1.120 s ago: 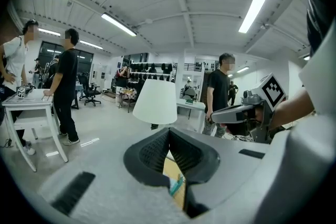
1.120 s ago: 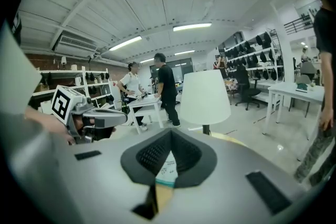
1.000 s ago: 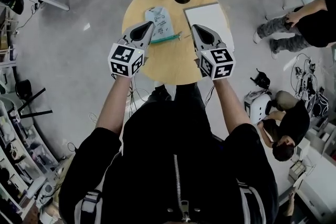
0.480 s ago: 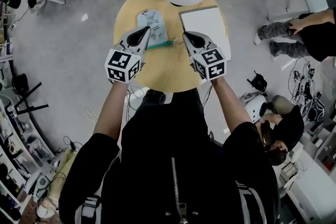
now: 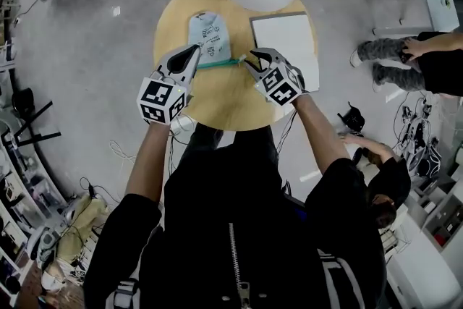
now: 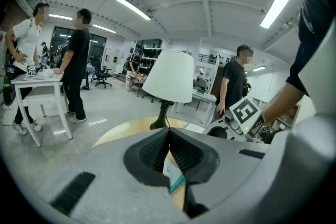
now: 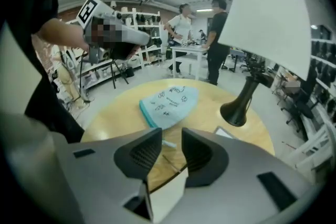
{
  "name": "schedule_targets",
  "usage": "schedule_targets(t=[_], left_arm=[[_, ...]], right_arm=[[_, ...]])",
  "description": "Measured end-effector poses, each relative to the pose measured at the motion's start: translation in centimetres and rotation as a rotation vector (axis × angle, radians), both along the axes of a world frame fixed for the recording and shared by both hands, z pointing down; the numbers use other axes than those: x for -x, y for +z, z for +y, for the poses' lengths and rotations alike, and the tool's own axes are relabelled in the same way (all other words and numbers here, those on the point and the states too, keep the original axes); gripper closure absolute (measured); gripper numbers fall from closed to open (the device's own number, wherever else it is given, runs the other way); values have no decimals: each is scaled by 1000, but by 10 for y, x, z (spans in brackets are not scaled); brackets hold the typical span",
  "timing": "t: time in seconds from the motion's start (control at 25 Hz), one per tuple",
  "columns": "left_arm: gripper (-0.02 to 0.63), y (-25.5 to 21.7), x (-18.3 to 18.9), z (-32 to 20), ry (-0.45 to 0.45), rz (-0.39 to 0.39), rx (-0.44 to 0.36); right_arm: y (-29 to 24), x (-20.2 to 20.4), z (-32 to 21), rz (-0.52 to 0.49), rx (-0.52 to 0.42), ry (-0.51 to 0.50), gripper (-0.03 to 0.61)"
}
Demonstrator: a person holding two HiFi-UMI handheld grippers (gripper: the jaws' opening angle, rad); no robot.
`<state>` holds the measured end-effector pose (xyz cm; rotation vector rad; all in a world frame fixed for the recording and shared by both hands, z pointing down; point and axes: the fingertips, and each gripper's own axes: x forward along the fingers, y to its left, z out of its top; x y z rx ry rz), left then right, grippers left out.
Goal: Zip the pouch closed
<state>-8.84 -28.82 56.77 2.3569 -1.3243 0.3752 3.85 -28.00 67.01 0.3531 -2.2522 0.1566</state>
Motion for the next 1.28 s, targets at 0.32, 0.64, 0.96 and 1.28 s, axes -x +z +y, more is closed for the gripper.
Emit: schedule_targets(t=[0.32,0.64,0.96,1.28], left_arm=[[606,12,14,6,-21,-7,32],[606,27,22,14,-48,-8,73],[606,36,29,28,-59,-4,96],[606,27,29,39,-27,-2,71]], right_arm=[[53,1,12,201,-70,-267,436],[83,13,14,320,-159,-493,462],[94,9,23,360,-97,-445,555],[46,20,27,116,135,-106,558]])
